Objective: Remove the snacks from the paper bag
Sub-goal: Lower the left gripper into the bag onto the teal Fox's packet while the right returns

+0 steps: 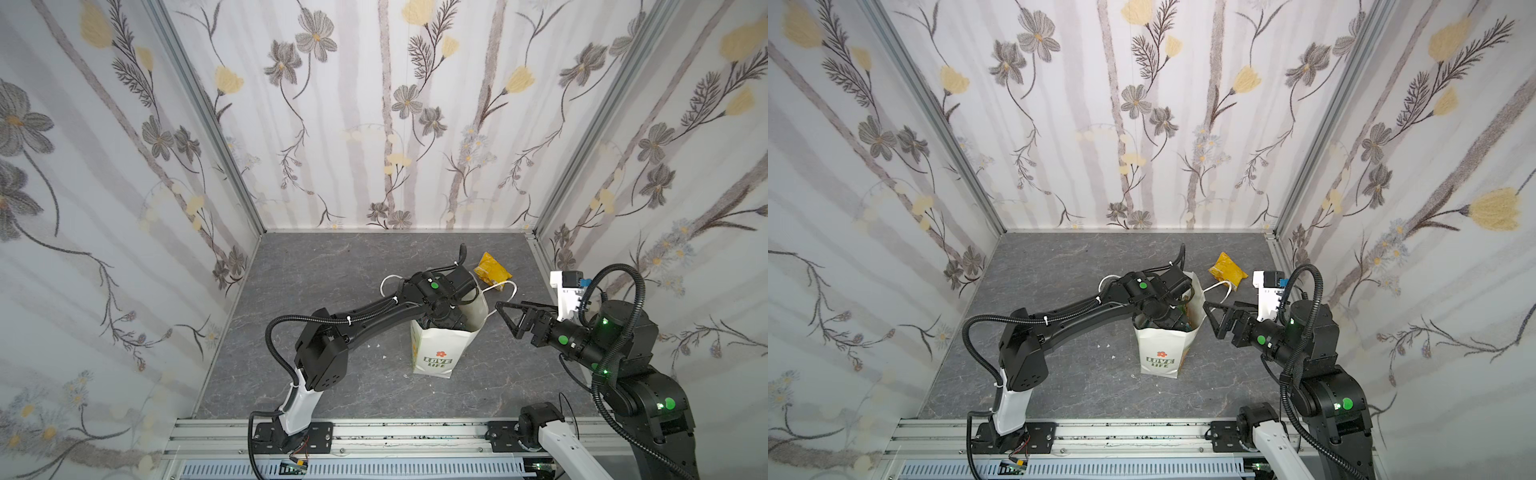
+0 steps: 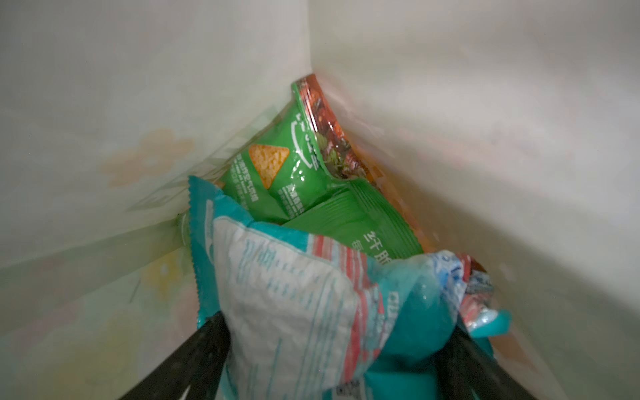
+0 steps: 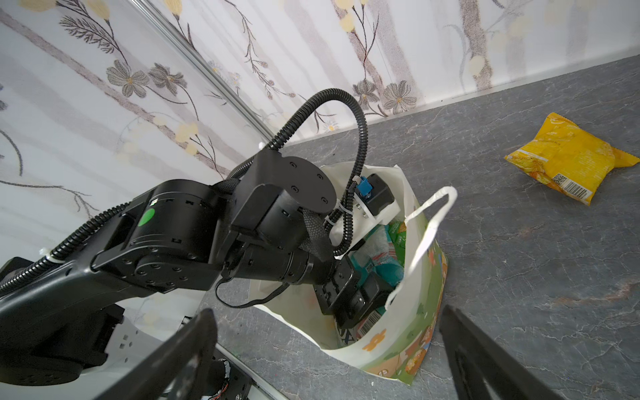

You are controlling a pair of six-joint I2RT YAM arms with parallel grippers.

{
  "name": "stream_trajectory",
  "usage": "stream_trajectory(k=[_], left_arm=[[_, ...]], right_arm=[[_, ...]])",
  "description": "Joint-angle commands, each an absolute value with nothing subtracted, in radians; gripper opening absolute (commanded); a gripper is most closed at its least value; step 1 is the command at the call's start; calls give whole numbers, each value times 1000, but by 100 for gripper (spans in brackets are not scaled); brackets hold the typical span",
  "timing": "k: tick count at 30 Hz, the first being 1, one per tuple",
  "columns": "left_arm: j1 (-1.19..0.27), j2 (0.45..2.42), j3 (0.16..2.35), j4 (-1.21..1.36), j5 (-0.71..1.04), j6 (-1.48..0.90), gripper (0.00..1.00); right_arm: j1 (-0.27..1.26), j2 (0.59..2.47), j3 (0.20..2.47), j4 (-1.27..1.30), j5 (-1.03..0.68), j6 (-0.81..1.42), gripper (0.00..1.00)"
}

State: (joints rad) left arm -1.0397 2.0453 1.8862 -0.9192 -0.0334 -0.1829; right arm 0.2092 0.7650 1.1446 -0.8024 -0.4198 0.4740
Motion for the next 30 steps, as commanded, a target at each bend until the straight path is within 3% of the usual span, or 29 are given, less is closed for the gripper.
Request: stream_trajectory(k=[1, 5, 8, 17, 22, 30], left_arm=[[-1041, 2072, 1873, -926, -55, -188, 71], [-1040, 2067, 1869, -921, -46, -198, 45], [-1039, 2055, 1870, -921, -46, -203, 32], [-1035, 2023, 1882, -926, -34, -227, 9], [-1034, 2003, 1892, -930, -29, -233, 1], [-1031, 1980, 1938, -957, -34, -243, 0]], right_arm=[[210, 765, 1147, -772, -410, 485, 100], [210, 762, 1141, -771, -398, 487, 100], [210, 762, 1137, -767, -392, 489, 100], [210, 753, 1135, -757, -378, 497, 100], [210, 751, 1135, -755, -372, 500, 100], [210, 752, 1127, -743, -366, 505, 100]])
